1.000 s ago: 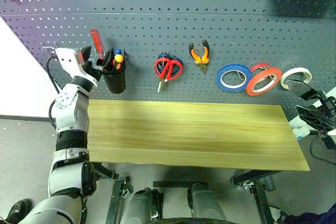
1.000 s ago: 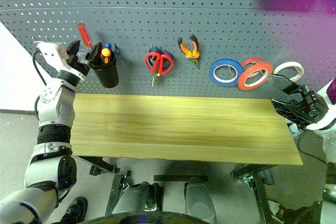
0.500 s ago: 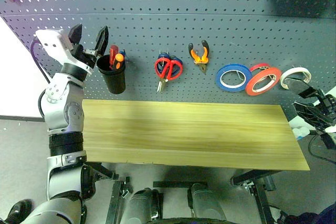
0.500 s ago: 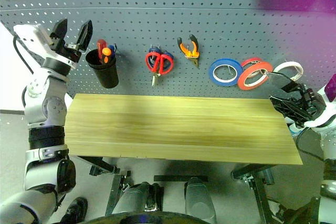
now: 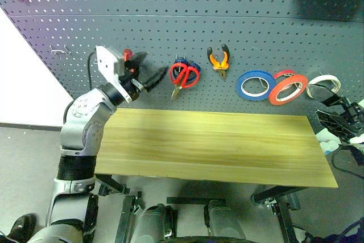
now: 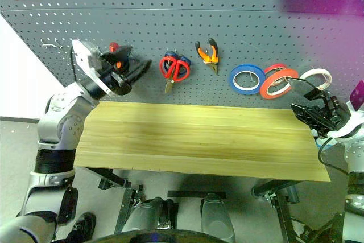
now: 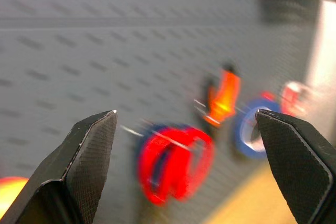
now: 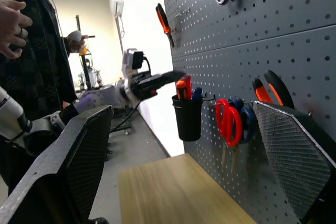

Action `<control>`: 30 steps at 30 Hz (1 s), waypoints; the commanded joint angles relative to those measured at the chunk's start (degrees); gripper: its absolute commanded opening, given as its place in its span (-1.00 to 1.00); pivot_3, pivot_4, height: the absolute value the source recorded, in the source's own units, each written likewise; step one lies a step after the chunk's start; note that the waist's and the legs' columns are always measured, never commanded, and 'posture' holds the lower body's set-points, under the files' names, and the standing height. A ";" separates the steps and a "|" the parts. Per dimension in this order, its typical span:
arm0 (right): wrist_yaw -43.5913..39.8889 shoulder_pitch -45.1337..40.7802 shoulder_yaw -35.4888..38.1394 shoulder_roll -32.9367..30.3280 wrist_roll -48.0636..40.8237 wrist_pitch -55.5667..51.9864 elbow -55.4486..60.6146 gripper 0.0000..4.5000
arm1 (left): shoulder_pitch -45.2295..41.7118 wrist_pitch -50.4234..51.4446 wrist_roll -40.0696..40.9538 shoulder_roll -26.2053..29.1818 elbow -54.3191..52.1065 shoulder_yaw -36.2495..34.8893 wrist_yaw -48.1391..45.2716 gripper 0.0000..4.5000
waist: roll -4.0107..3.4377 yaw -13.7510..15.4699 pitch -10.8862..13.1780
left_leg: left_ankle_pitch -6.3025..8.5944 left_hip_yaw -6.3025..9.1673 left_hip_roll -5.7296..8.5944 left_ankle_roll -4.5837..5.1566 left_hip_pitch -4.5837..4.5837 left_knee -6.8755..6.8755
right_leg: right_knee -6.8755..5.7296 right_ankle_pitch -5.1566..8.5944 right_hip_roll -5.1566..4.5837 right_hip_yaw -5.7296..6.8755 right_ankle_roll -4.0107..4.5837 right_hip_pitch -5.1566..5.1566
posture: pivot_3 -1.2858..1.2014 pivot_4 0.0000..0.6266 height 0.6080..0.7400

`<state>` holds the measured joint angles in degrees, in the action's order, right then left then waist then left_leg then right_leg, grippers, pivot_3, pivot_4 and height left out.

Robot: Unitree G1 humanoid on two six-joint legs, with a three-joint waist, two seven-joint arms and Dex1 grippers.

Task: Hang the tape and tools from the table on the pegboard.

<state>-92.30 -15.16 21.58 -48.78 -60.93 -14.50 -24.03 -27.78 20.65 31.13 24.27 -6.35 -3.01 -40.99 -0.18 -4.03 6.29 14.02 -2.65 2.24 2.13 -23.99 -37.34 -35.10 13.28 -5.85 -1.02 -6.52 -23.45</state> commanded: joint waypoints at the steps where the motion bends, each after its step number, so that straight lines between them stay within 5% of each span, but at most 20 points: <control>1: -0.20 -1.37 0.40 1.02 0.15 1.34 -0.35 1.00 | 1.10 2.20 1.39 0.75 -5.23 3.52 -4.31 0.97 | -0.01 -0.01 -0.01 | 0.00 0.00 0.00 0.00 0.00 0.00 | 0.00 0.00 0.00 0.00 0.00 0.00 | -0.08 -0.85 1.00; 8: -0.20 -2.25 0.03 3.37 2.56 3.08 -1.79 1.00 | 5.89 5.27 0.02 2.72 -4.09 8.39 -9.71 0.97 | -0.37 -0.08 -0.33 | 0.00 -0.03 0.00 0.00 0.10 -0.02 | -0.03 0.00 0.04 -0.03 0.01 0.06 | -0.08 -0.90 1.00; 20: -0.20 -0.78 -3.69 6.19 10.84 14.66 -7.84 1.00 | 13.66 0.82 -2.17 6.39 10.70 0.76 -12.43 0.97 | -0.40 -0.04 -1.23 | 0.00 -0.11 -0.01 -0.01 0.45 -0.01 | -0.06 -0.04 -0.01 -0.05 0.10 0.24 | -0.08 -0.98 1.00; 30: 0.91 1.31 -3.15 11.85 19.07 22.61 -10.78 1.00 | 16.20 -1.34 -2.81 4.88 12.13 -3.43 -9.17 0.97 | -0.43 -0.09 -2.23 | 0.00 -0.15 -0.01 -0.02 0.48 0.05 | -0.07 -0.06 -0.01 -0.06 0.10 0.27 | -0.06 -1.00 1.00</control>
<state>-92.00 -13.30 17.20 -37.12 -42.78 7.05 -34.53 -11.37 20.48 28.00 29.40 6.66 -4.49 -50.62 -0.61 -4.13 4.06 14.02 -2.80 2.23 2.11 -23.49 -37.28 -35.18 13.22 -5.86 -1.07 -6.42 -23.18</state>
